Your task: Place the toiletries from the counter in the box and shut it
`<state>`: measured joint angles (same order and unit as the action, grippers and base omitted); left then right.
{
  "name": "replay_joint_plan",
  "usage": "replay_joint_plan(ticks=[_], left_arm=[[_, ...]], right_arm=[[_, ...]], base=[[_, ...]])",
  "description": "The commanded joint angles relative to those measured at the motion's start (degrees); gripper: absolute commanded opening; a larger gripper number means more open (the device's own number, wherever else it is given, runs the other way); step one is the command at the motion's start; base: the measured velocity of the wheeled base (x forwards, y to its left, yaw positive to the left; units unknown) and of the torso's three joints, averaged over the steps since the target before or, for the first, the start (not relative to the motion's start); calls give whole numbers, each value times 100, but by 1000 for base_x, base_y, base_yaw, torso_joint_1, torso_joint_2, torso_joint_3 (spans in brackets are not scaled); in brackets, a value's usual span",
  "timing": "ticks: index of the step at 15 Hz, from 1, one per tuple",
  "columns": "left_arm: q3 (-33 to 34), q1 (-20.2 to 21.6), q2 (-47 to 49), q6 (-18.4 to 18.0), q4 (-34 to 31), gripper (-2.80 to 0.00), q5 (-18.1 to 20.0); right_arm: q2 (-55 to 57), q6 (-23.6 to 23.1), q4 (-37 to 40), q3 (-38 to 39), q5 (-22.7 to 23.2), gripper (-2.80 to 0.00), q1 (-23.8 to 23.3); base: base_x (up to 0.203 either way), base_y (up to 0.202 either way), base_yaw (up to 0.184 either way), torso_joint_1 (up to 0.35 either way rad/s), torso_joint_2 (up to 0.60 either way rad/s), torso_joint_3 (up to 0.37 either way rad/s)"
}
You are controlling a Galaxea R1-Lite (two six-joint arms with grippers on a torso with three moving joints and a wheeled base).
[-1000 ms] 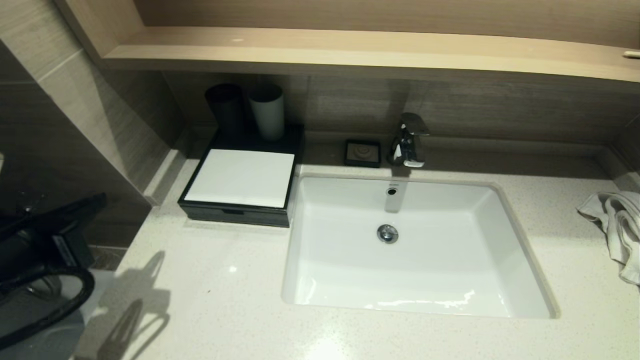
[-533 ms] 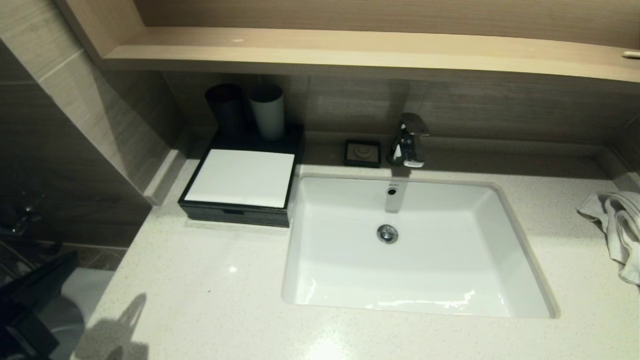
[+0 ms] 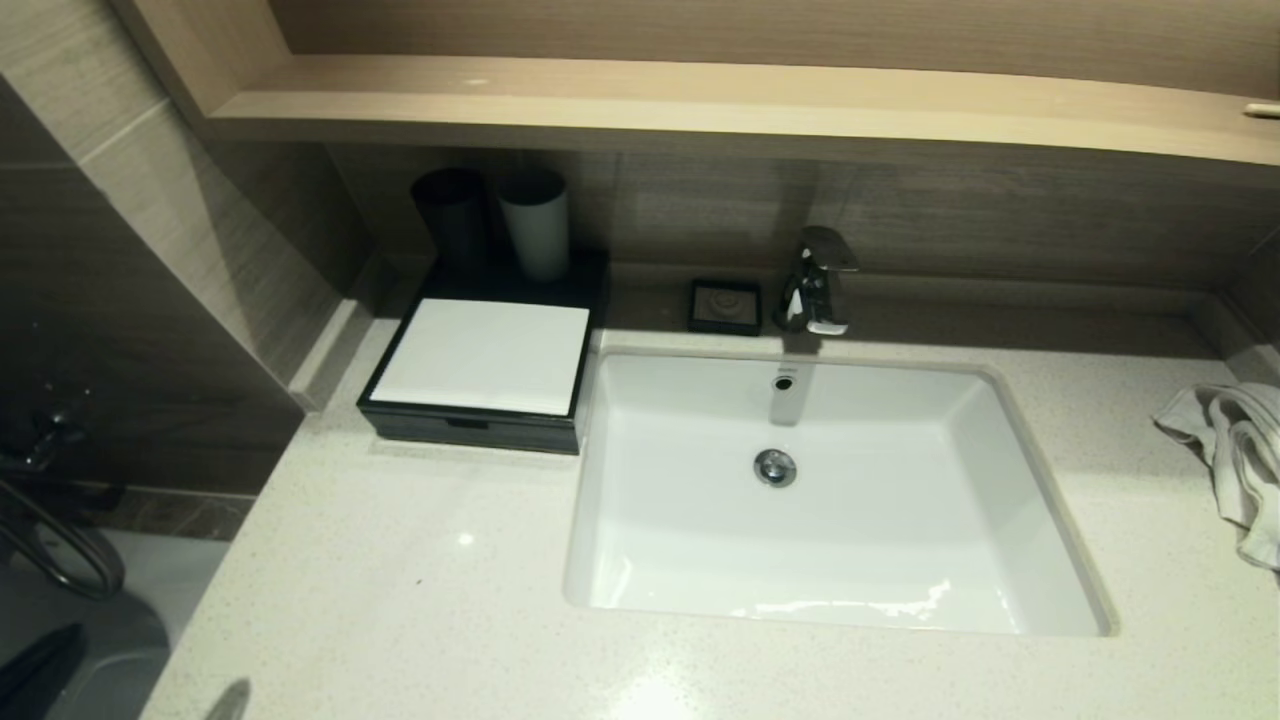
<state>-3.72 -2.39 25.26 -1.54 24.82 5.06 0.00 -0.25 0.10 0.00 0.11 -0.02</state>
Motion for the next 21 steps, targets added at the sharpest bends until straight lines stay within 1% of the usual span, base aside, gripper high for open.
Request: replay_joint_plan(ticks=[1,4,6,10,14,15,16,18,21], left_arm=[[30,70,-773,-15,-359,-280,6],[63,89,-1352,-84,-901,-280,-9],[104,152,-1558,-104,-985,-280,-16],[129,160,-1985,-284,-1268,-280,-19],[184,169,-2192,-329,-1273,-280,-59],[195,169,-2308,-388,-1288,-280,-61],[260,169,-2380,-549,-1260,-280,-72],[316,169,-2517,-687,-1235,-280,-172],[363,169,-2517,-699,-1207,-280,-181]], right_arm=[[0,-1,-1,0,7,-280,2],[0,-1,-1,0,2,-280,2],[0,-1,-1,0,-2,-280,2],[0,-1,-1,0,-2,-280,2],[0,-1,-1,0,7,-280,2],[0,-1,-1,0,0,-280,2],[0,-1,-1,0,7,-280,2],[0,-1,-1,0,5,-280,2],[0,-1,-1,0,6,-280,2]], base=[[0,0,0,0,0,0],[0,0,0,0,0,0],[0,0,0,0,0,0],[0,0,0,0,0,0],[0,0,0,0,0,0],[0,0,0,0,0,0],[0,0,0,0,0,0],[0,0,0,0,0,0],[0,0,0,0,0,0]])
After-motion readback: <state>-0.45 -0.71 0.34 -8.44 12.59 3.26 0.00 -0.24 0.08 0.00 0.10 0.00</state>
